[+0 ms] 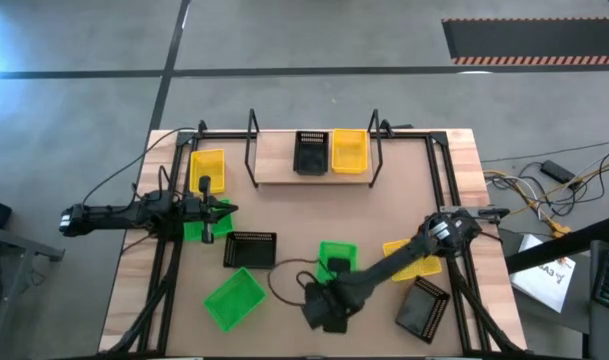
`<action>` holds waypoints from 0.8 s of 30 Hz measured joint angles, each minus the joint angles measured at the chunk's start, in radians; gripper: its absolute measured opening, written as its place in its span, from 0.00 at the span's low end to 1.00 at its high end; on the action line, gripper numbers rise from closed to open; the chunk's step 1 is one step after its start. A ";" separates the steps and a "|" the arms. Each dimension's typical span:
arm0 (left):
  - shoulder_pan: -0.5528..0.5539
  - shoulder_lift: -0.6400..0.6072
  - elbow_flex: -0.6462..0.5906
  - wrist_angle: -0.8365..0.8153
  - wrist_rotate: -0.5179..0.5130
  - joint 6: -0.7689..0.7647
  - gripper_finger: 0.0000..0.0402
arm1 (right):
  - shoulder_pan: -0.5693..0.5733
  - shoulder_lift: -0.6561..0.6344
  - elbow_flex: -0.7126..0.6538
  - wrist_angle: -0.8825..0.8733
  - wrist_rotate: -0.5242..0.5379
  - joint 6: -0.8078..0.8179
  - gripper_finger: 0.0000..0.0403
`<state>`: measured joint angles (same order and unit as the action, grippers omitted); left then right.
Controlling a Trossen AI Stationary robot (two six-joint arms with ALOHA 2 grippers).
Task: Stack baskets on shelf by color
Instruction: Put the bottom right green basket on the shelf
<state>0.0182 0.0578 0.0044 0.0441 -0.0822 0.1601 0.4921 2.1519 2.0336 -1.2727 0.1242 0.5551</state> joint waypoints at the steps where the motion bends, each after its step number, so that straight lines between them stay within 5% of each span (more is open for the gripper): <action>1: 0.000 0.000 0.000 0.000 0.000 0.000 0.00 | -0.020 -0.009 0.005 -0.005 0.000 -0.054 0.02; 7: 0.000 0.000 0.000 0.000 0.000 0.000 0.00 | -0.164 -0.064 0.026 0.036 -0.012 -0.347 0.02; 15: 0.000 0.000 0.000 0.000 0.000 0.000 0.00 | -0.366 -0.073 0.126 0.185 -0.303 -0.596 0.02; 24: 0.000 0.001 0.000 0.000 0.000 0.000 0.00 | -0.562 -0.068 0.234 0.268 -0.264 -0.708 0.02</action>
<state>0.0185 0.0584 0.0044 0.0437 -0.0822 0.1602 -0.0697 2.0838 2.2676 -1.0045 -0.1396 -0.1525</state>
